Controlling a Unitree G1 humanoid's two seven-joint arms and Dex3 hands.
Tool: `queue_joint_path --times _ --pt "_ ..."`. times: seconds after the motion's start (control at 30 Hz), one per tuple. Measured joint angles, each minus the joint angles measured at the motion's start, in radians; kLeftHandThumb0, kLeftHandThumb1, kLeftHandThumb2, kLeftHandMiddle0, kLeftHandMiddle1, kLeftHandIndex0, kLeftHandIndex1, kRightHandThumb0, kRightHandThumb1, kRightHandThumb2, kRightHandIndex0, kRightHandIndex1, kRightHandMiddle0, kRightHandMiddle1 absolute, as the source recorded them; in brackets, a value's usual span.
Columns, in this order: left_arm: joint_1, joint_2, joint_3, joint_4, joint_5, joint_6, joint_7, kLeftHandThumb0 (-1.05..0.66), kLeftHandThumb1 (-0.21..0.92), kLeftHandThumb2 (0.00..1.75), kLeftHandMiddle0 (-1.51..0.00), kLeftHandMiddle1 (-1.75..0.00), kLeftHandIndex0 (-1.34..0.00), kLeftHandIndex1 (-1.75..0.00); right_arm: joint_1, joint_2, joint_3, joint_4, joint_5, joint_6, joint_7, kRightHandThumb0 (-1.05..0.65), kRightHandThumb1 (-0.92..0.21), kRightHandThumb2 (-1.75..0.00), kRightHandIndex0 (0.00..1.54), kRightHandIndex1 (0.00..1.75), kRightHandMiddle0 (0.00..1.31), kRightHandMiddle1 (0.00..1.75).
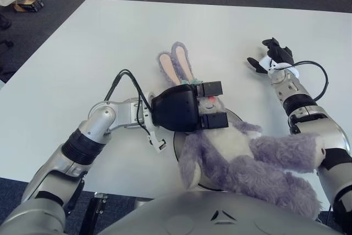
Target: Put the doll into the plate.
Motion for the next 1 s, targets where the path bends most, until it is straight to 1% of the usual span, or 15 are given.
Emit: queue_joint_path --times 0.03,0.1,0.17,0.23,0.27,0.33,0.4,0.5,0.53,0.63,0.7,0.83,0.9,0.93,1.0 --pt "-0.014 0.006 0.000 0.008 -0.027 -0.007 -0.020 -0.39 0.88 0.64 -0.02 -0.77 -0.12 -1.46 0.000 0.000 -0.001 -0.001 0.000 0.000 0.000 -0.57 -0.81 -0.74 0.00 1.01 0.00 0.56" --pt "-0.052 0.023 0.001 0.026 -0.106 -0.020 -0.076 -0.48 0.88 0.70 -0.01 -0.52 -0.06 -1.21 0.000 0.000 -0.002 -0.001 0.000 0.000 0.000 -0.57 -0.80 -0.74 0.00 1.01 0.00 0.55" --pt "-0.082 0.037 0.001 0.037 -0.175 -0.030 -0.125 -0.53 0.88 0.74 0.00 -0.34 -0.03 -1.04 0.000 0.000 -0.003 -0.001 0.000 0.000 0.000 -0.57 -0.80 -0.75 0.00 1.02 0.00 0.55" --pt "-0.115 0.050 0.000 0.066 -0.249 -0.059 -0.163 -0.54 0.84 0.75 0.00 -0.14 -0.01 -0.74 0.000 0.000 -0.003 0.002 0.000 -0.001 0.001 -0.56 -0.80 -0.75 0.00 1.03 0.00 0.56" --pt "-0.130 0.055 0.000 0.082 -0.280 -0.077 -0.177 -0.54 0.83 0.75 0.00 -0.11 -0.01 -0.69 0.000 0.000 -0.003 0.003 0.000 -0.001 0.001 -0.56 -0.80 -0.75 0.00 1.03 0.00 0.56" --pt "-0.157 0.065 -0.001 0.117 -0.333 -0.111 -0.203 -0.52 0.80 0.76 0.00 -0.05 0.00 -0.51 0.000 0.000 -0.003 0.006 0.000 -0.001 0.002 -0.55 -0.80 -0.76 0.00 1.04 0.00 0.56" --pt "-0.185 0.074 -0.005 0.160 -0.381 -0.148 -0.230 -0.51 0.79 0.77 0.00 -0.02 0.00 -0.44 0.000 0.000 -0.003 0.010 0.000 -0.003 0.002 -0.55 -0.79 -0.77 0.00 1.04 0.00 0.56" --pt "-0.224 0.083 -0.018 0.216 -0.439 -0.193 -0.268 -0.40 0.69 0.90 0.00 -0.01 0.00 -0.27 -0.003 -0.001 -0.003 0.018 0.000 -0.007 0.002 -0.55 -0.79 -0.77 0.00 1.06 0.00 0.56" --pt "-0.241 0.087 -0.028 0.237 -0.466 -0.209 -0.287 -0.34 0.63 0.97 0.00 0.00 0.00 -0.17 -0.005 -0.001 -0.003 0.023 0.000 -0.009 0.002 -0.56 -0.79 -0.77 0.00 1.07 0.00 0.55" --pt "-0.288 0.101 -0.071 0.291 -0.569 -0.254 -0.358 -0.23 0.54 1.10 0.00 0.00 0.00 -0.06 -0.011 -0.001 -0.003 0.033 0.000 -0.010 0.002 -0.56 -0.79 -0.78 0.00 1.09 0.00 0.55" --pt "-0.314 0.109 -0.100 0.317 -0.631 -0.275 -0.405 -0.20 0.50 1.14 0.00 0.00 0.00 -0.03 -0.015 -0.001 -0.003 0.040 0.000 -0.012 0.002 -0.55 -0.79 -0.78 0.00 1.10 0.00 0.55" --pt "-0.356 0.114 -0.141 0.358 -0.731 -0.297 -0.488 -0.26 0.47 1.10 0.00 0.00 0.00 -0.01 -0.019 -0.002 -0.002 0.049 0.000 -0.017 0.002 -0.56 -0.79 -0.78 0.00 1.11 0.00 0.55" --pt "-0.370 0.108 -0.153 0.379 -0.761 -0.305 -0.518 -0.31 0.47 1.05 0.00 0.00 0.00 0.00 -0.020 -0.002 -0.002 0.050 0.000 -0.018 0.002 -0.56 -0.79 -0.78 0.00 1.11 0.00 0.56" --pt "-0.377 0.102 -0.156 0.392 -0.774 -0.311 -0.533 -0.38 0.50 0.97 0.00 0.00 0.00 0.00 -0.020 -0.003 -0.001 0.050 0.000 -0.018 0.002 -0.57 -0.79 -0.78 0.00 1.10 0.00 0.57" --pt "-0.384 0.088 -0.157 0.410 -0.789 -0.322 -0.549 -0.44 0.52 0.91 0.00 0.00 0.00 0.00 -0.020 -0.003 -0.001 0.049 0.000 -0.019 0.002 -0.57 -0.79 -0.78 0.00 1.10 0.00 0.58"
